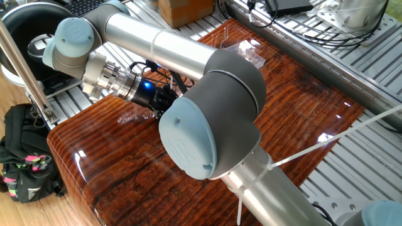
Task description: Insert a small pipette tip into the holder for small pipette tips
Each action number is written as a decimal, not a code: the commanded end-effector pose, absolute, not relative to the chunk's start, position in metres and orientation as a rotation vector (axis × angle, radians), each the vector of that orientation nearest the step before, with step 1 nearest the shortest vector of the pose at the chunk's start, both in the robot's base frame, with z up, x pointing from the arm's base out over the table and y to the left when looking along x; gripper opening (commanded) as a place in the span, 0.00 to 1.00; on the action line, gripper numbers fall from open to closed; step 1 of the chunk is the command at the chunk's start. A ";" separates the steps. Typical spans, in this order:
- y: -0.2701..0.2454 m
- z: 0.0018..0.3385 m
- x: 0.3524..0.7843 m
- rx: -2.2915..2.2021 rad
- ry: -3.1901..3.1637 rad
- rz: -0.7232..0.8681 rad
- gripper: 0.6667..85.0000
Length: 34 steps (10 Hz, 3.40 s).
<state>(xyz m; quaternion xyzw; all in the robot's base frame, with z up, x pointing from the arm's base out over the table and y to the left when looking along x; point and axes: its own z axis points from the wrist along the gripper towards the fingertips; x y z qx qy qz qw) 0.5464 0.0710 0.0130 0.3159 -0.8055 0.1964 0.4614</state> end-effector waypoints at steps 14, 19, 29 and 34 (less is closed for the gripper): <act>0.076 0.012 0.540 0.753 -1.991 0.465 0.15; 0.079 0.014 0.538 0.748 -1.997 0.445 0.08; 0.081 0.068 0.540 0.937 -2.171 0.360 0.05; 0.062 0.091 0.574 1.125 -2.434 0.363 0.01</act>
